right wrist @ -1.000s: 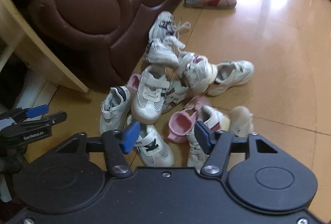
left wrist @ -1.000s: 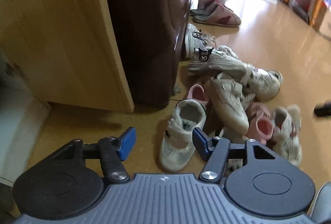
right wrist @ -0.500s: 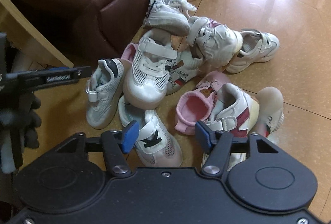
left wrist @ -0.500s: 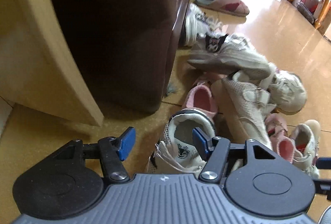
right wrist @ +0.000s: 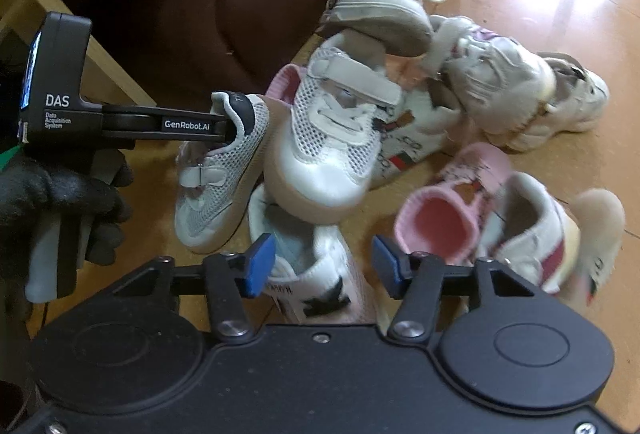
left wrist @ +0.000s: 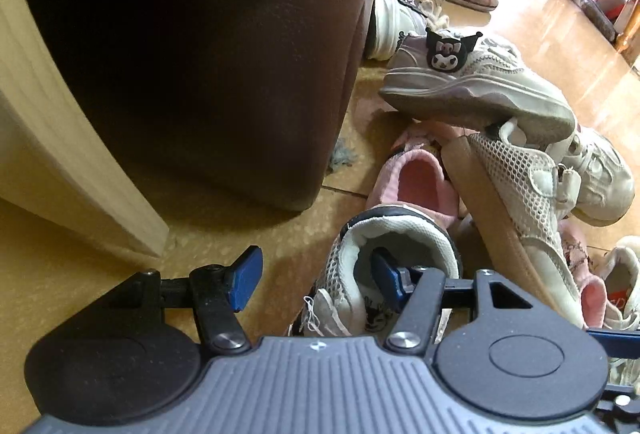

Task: Organize scattered shoes
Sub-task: 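Lower the left tool onto a white sneaker with black stripes and close, then lift the white sneaker with the left tool toward the open floor by the cabinet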

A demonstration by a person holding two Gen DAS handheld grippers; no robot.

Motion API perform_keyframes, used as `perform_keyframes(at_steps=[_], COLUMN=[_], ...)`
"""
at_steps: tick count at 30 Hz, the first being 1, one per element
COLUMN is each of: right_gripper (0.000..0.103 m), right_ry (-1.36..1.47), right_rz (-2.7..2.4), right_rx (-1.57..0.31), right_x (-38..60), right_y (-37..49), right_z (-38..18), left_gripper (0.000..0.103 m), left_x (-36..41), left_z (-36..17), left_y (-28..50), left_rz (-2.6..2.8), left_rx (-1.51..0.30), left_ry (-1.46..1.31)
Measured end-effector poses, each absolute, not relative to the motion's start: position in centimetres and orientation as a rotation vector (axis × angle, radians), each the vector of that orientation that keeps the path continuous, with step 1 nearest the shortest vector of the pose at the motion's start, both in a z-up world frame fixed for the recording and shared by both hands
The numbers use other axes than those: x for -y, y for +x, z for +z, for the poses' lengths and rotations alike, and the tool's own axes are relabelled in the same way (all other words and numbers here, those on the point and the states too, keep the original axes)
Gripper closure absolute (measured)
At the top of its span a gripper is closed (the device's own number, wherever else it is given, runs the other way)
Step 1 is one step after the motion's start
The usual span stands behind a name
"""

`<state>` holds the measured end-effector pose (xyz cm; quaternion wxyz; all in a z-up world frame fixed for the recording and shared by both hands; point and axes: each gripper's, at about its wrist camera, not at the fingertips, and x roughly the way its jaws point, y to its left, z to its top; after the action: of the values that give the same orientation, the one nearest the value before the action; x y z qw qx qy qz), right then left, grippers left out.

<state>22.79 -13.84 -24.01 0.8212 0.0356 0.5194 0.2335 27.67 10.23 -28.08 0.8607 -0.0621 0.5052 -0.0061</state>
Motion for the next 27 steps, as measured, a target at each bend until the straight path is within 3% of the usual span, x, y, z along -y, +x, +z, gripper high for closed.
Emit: perform_keyframes(at_steps=[7,14,16,17,18,21,27], right_gripper=[0.055,0.060,0.060,0.060,0.060,0.060,0.060], right_ry=[0.054,0.013,0.011,0.014,0.016,0.023,0.020], right_rz=[0.531,0.520,0.514,0.511,0.508,0.500,0.490], right_rx=[-1.111,-1.127,-1.128,-1.130,-1.131,-1.136,-1.138], right_x=[12.4,11.8,11.8,11.8,11.8,11.9,12.2], right_y=[23.5,23.6,23.6,23.6,23.6,23.6,23.2], right_z=[-25.4,-26.7,-26.8,-26.9,-26.9,-27.1,-26.9], left_gripper=[0.042,0.036,0.046,0.072,0.082,0.090,0.092], left_x=[-9.1,-9.6,-9.6,-9.7,-9.7,-9.3,-9.8], left_z=[-27.8,-28.3,-28.3,-28.3,-28.3,-28.0,-27.1], left_y=[27.7,27.8,27.8,27.7,27.7,27.3,26.3], left_rz=[-0.016,-0.035,-0.051,-0.069,-0.081,-0.081,-0.082], left_rx=[-1.034,-1.014,-1.011,-1.009,-1.009,-1.005,-0.994], left_ry=[-0.068,-0.064,-0.074,-0.098,-0.118,-0.113,-0.172])
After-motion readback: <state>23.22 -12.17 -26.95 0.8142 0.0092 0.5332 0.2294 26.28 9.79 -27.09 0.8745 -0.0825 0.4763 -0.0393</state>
